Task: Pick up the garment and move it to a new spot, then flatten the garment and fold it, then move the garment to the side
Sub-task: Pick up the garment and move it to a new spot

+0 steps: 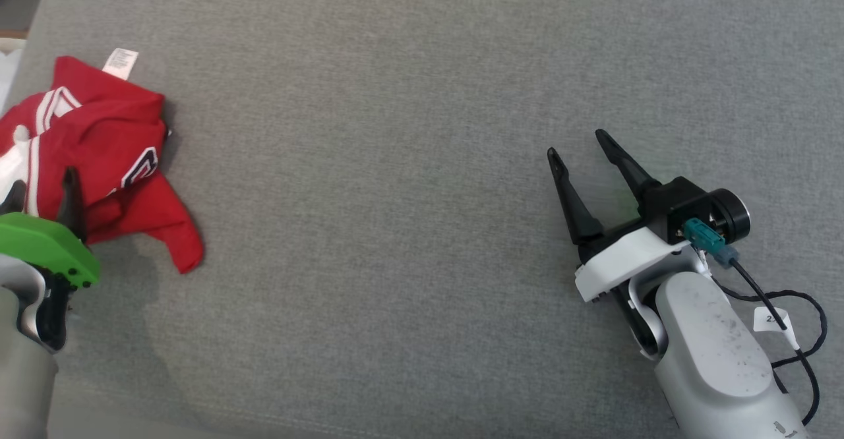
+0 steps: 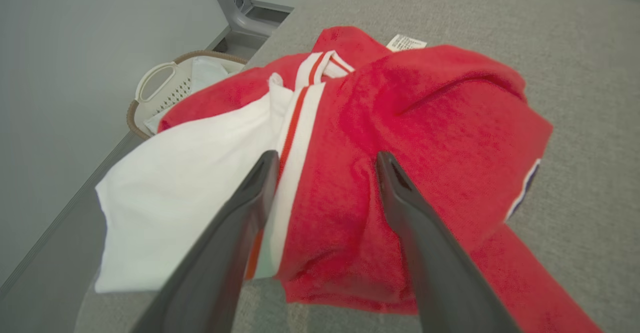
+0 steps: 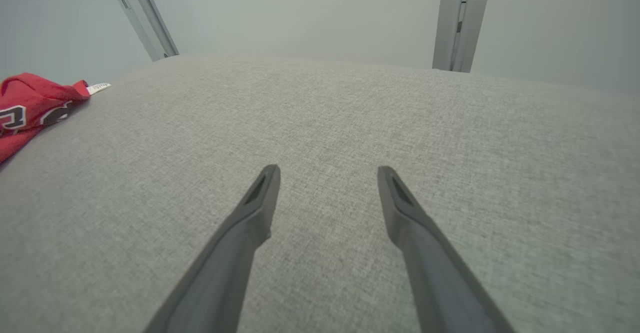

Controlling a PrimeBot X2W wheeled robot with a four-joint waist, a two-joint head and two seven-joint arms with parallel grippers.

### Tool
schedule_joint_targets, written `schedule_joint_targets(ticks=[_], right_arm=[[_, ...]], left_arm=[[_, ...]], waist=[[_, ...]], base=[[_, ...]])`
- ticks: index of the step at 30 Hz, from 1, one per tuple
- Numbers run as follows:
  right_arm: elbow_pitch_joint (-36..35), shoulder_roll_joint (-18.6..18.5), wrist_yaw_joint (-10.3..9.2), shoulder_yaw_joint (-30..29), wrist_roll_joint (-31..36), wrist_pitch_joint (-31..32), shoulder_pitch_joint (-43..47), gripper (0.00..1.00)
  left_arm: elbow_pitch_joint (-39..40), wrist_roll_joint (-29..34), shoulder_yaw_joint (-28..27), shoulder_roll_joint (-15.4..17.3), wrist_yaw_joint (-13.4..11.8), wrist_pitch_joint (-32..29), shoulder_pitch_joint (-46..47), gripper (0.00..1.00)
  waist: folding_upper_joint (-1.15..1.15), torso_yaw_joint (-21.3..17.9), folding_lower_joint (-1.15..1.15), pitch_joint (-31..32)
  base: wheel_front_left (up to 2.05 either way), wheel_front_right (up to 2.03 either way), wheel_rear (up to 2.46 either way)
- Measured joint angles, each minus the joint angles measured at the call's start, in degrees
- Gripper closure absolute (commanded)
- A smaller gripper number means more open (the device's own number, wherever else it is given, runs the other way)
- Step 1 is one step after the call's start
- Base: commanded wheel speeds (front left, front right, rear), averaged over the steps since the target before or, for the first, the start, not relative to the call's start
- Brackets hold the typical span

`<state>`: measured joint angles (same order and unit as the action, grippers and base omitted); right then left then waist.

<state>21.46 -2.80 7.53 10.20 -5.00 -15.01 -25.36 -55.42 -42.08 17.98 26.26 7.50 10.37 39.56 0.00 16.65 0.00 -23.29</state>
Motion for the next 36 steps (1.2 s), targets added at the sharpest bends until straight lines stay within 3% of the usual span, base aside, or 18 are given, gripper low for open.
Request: schedule_joint_targets(ticks=[3,4,5,14,19,24,27,31,36], right_arm=[[-0.75,0.00,0.00,0.01,-0.04,0.00,-0.37,0.00],[-0.89,0.02,0.00,-0.11,-0.10,0.00,-0.38,0.00],[-0.94,0.03,0.00,-0.30,-0.21,0.00,-0.38,0.00],[-0.68,0.01,0.00,-1.76,-2.24,-0.08,1.03,0.00],[-0.80,-0.01,0.00,-2.64,-3.75,-0.07,3.09,0.00],[-0.75,-0.03,0.00,-2.85,-5.69,-0.08,6.16,0.00],[-0.85,-0.04,0.00,-2.89,-6.22,-0.08,7.64,0.00],[-0.88,-0.02,0.00,-2.34,-6.23,-0.07,9.28,0.00],[-0.97,-0.02,0.00,-1.57,-6.61,-0.07,10.81,0.00]], left_arm=[[-3.61,-2.96,1.87,0.87,0.04,-3.83,0.65,0.00],[-4.47,-3.42,2.55,1.34,0.04,-3.61,0.76,0.17],[-4.89,-3.35,3.14,1.74,0.04,-2.92,0.81,1.00],[-2.55,-3.48,4.94,3.99,0.04,4.42,2.49,1.00],[11.46,3.56,-2.24,4.80,0.00,4.60,3.70,1.00],[24.39,10.21,-5.03,-0.83,0.00,4.59,-1.07,1.00],[30.34,11.18,-4.64,-4.90,0.00,4.61,-3.87,1.00],[34.38,12.35,1.04,-10.82,0.00,4.65,-7.67,1.00],[34.49,11.96,7.28,-15.59,0.00,4.66,-8.38,1.00]], waist=[[0.00,-1.71,0.00,-1.52],[0.00,-2.31,0.01,-1.97],[0.00,-2.82,0.00,-2.28],[0.00,-6.58,0.01,-1.46],[0.00,-7.72,0.00,1.35],[0.00,-10.33,0.00,4.24],[0.00,-12.71,0.00,5.61],[0.00,-16.58,0.00,7.20],[0.00,-21.90,0.00,8.79]], base=[[0.00,0.00,0.00],[0.00,0.00,0.00],[0.00,0.00,0.00],[0.00,0.00,0.00],[0.00,0.00,0.00],[0.00,0.00,0.00],[0.00,0.00,0.00],[0.00,0.00,0.00],[0.00,0.00,0.00]])
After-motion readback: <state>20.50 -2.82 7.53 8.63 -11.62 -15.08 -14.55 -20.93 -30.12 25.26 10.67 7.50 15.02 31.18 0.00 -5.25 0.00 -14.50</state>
